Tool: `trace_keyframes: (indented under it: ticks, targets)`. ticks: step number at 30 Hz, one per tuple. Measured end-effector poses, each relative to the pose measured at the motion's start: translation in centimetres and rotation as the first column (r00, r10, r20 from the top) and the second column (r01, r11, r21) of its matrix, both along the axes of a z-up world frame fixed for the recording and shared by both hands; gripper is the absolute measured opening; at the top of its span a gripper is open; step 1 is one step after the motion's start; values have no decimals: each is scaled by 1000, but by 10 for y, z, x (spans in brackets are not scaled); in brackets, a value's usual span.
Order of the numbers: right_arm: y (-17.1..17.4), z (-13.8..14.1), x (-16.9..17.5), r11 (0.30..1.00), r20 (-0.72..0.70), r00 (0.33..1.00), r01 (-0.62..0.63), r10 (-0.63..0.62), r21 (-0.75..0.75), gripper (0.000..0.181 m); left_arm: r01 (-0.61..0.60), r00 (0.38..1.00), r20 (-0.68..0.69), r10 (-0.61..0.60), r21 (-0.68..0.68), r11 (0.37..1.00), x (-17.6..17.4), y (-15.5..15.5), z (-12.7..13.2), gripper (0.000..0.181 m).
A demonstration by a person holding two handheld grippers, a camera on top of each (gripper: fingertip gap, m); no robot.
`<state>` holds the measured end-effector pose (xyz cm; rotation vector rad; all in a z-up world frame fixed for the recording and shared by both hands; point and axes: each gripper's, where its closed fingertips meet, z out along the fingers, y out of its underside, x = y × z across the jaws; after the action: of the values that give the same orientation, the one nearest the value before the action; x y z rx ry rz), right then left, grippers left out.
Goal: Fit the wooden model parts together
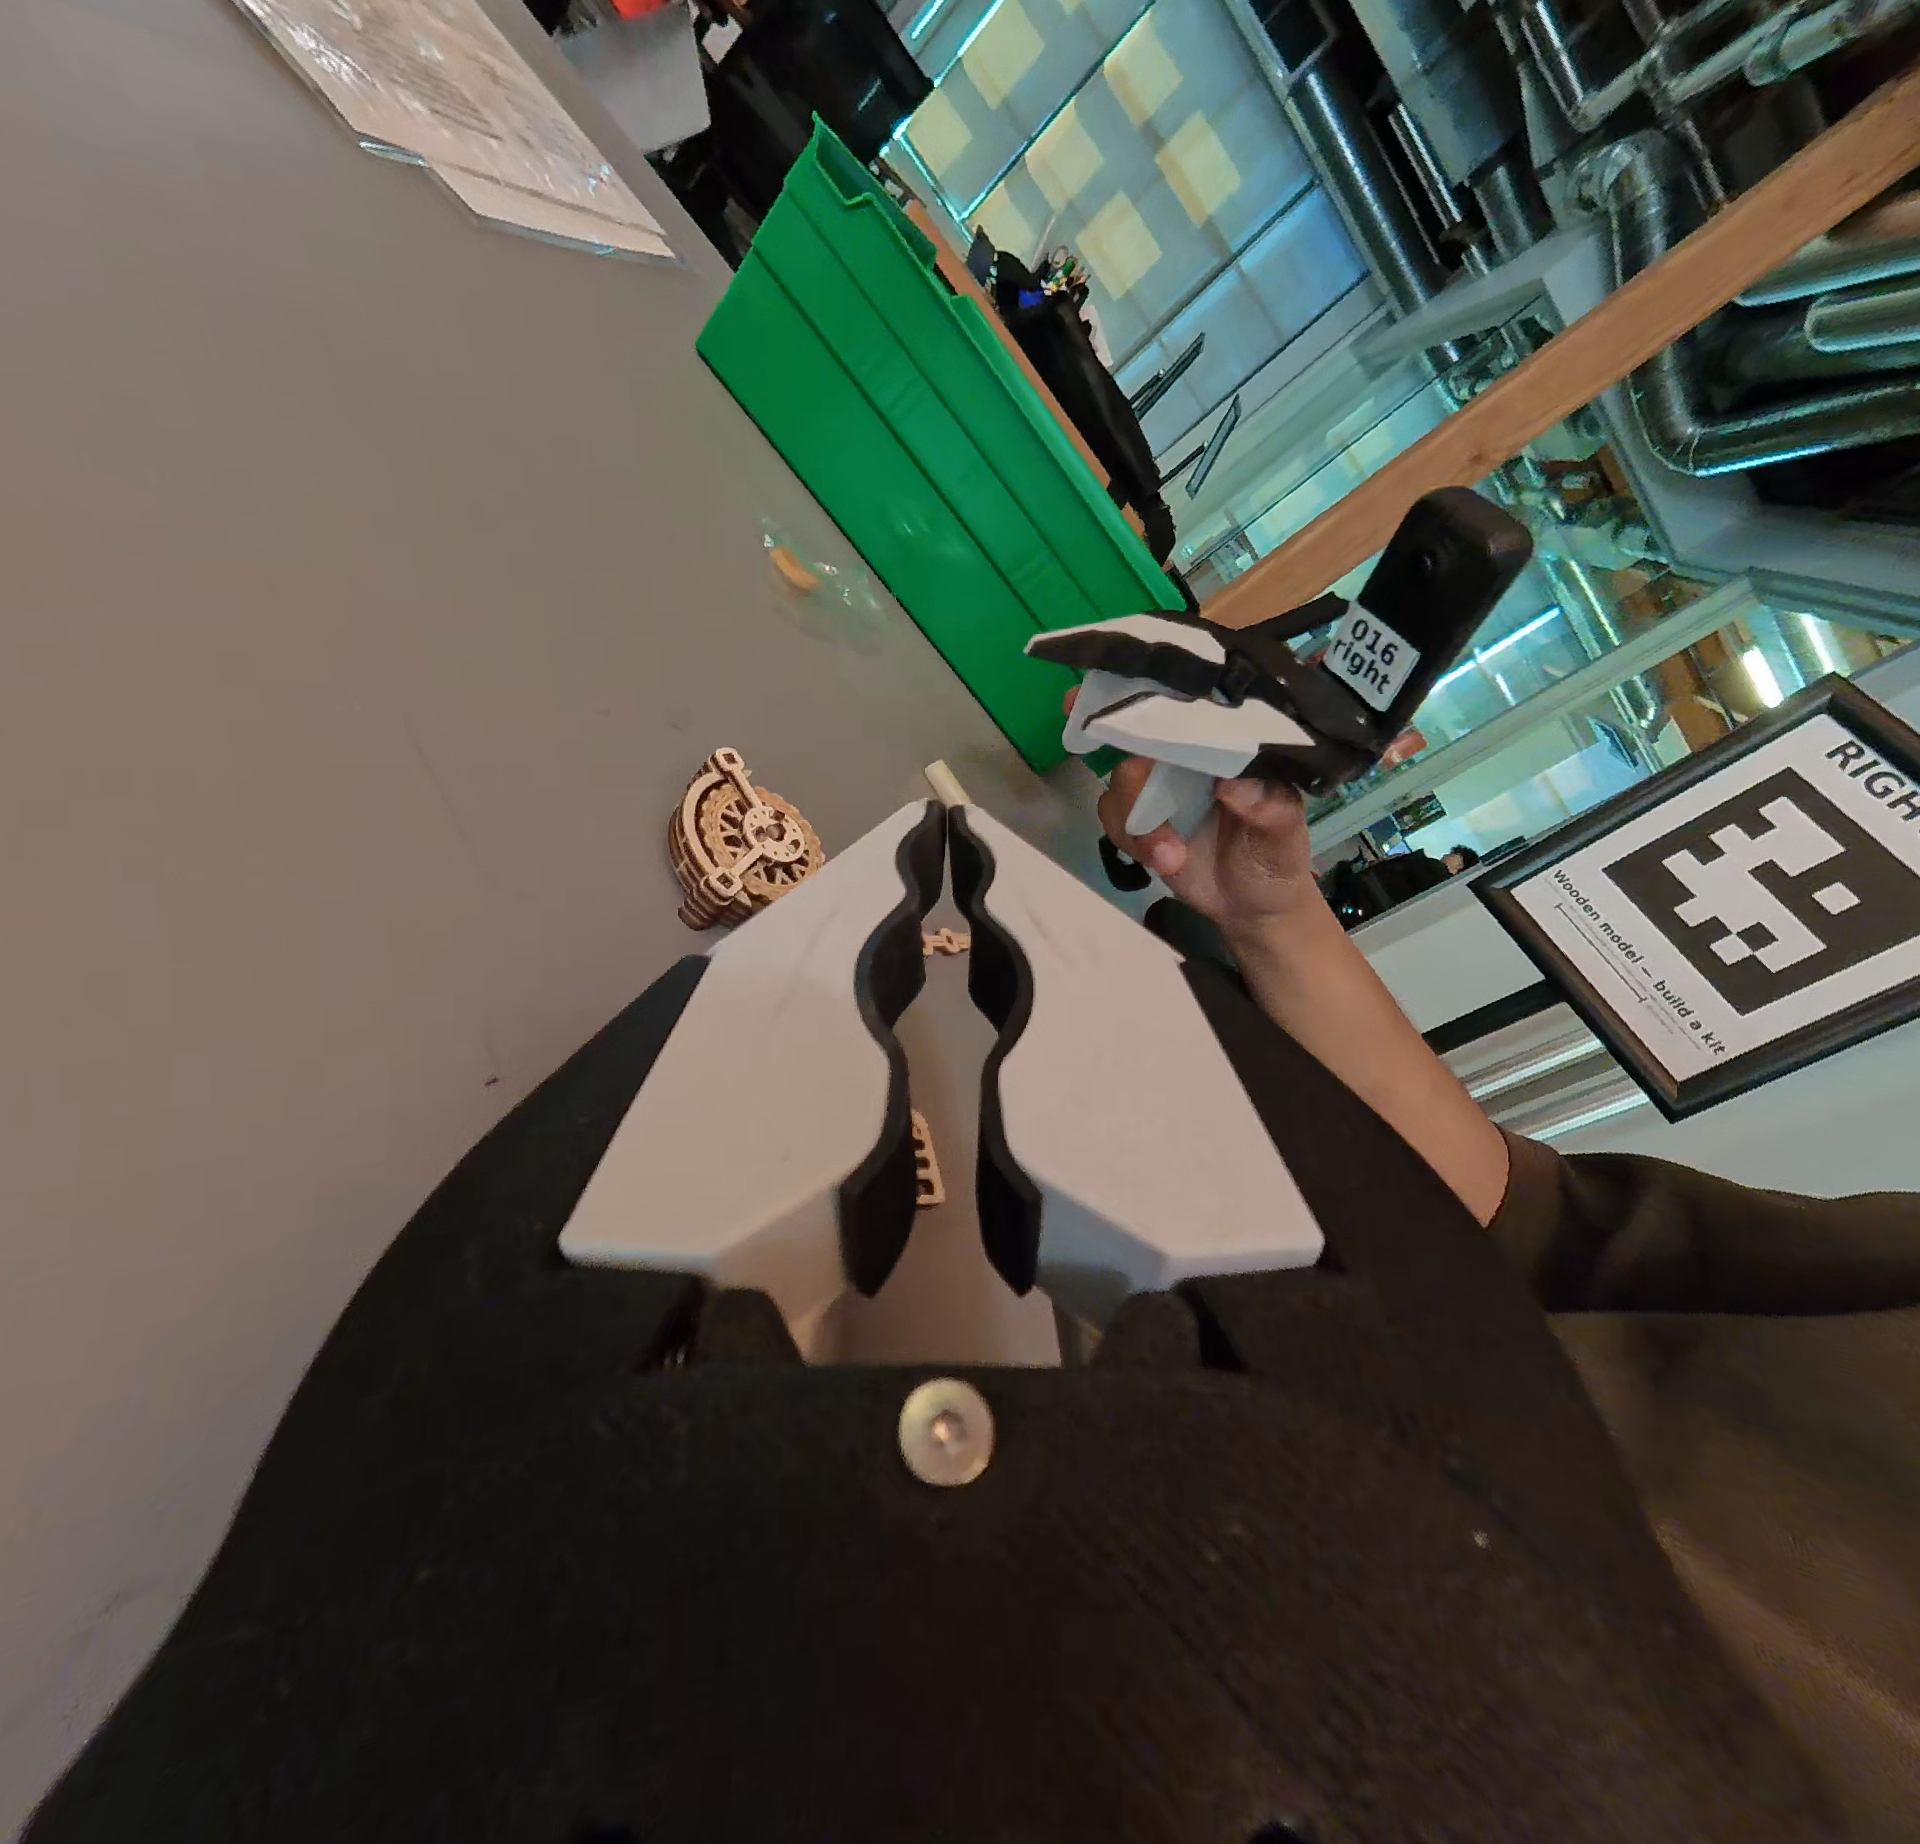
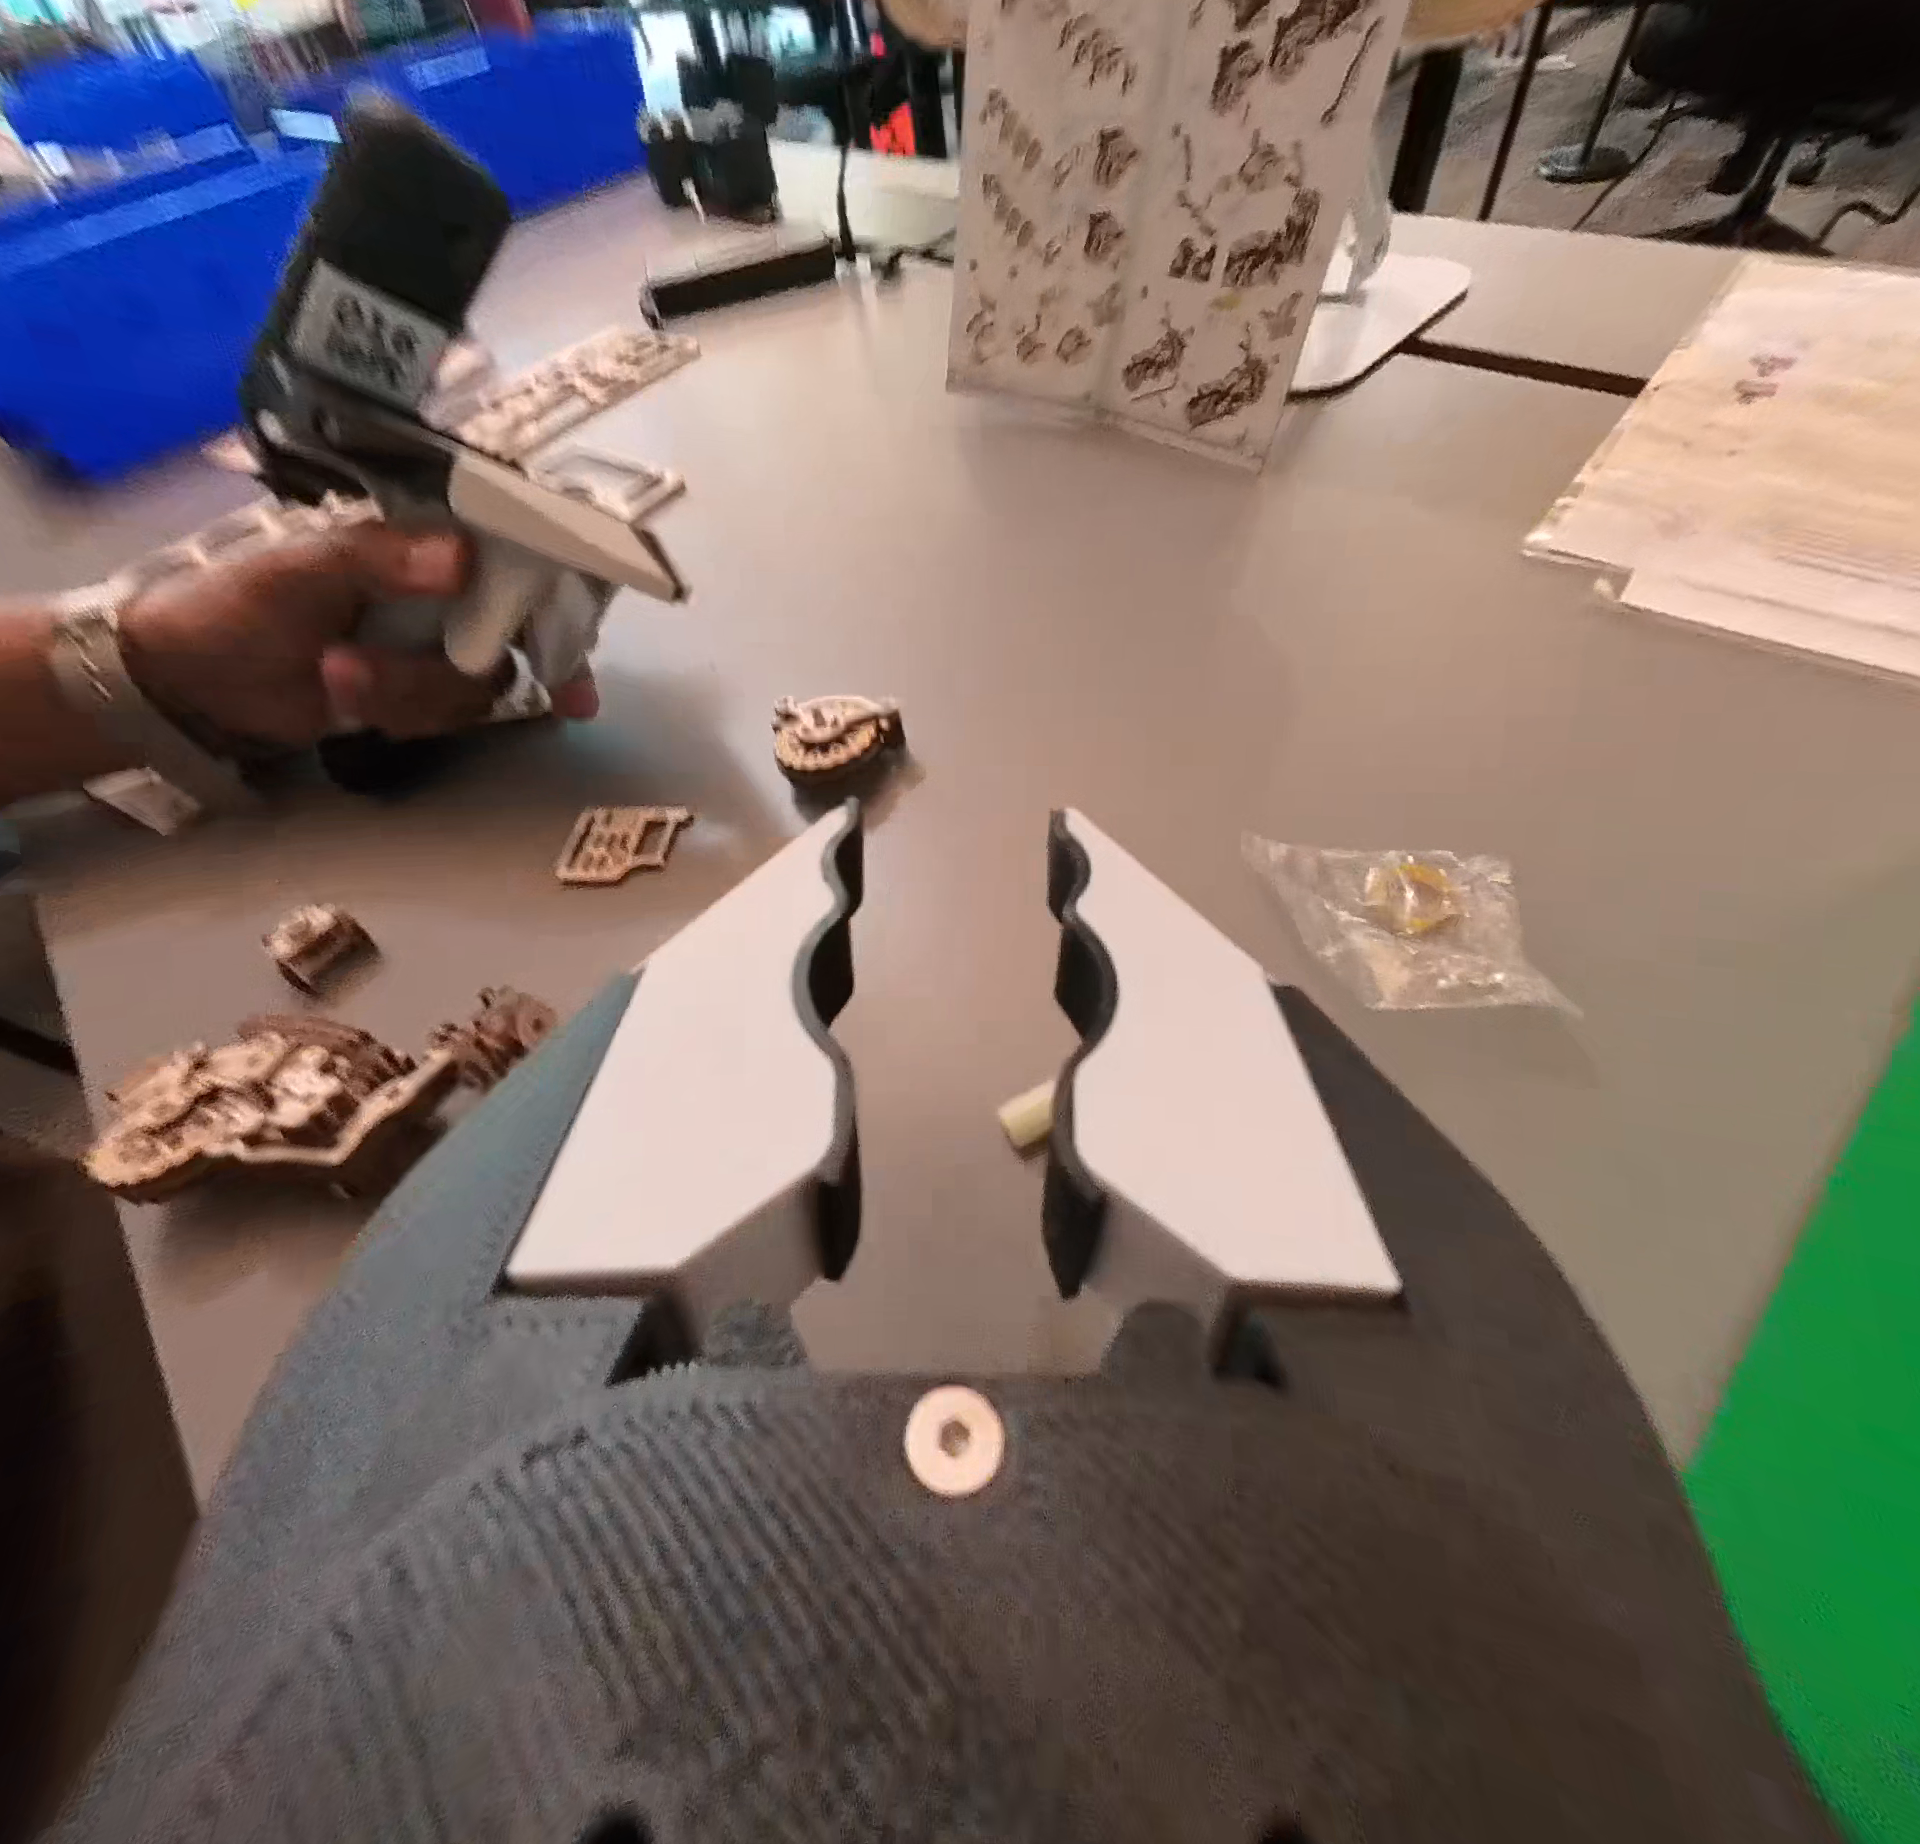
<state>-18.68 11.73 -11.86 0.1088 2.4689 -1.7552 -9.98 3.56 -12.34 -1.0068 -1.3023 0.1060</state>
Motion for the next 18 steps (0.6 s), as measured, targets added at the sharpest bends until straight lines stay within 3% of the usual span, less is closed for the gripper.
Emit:
trace_keyframes:
  ticks: [4,8,12,15,18]
  targets:
    - [-4,13,10,996,55,998,-3,8,-84,35,-4,998,-62,3,-9,1000,5,0,10,0]
    - [-5,4,19,1000,-18,1000,-6,5,-30,35,-59,985,-166,51,-42,997,20,0,39,28]
    - [-7,3,22,1000,-23,1000,-1,1,-25,34,-175,954,-270,129,-154,972,38,-12,67,42]
    - [-6,3,24,1000,-16,1000,5,-6,-19,35,-215,952,-279,126,-320,923,64,-8,64,56]
    - [-1,6,22,999,-33,999,30,-31,-25,37,-291,948,-253,191,-460,839,91,-5,47,56]
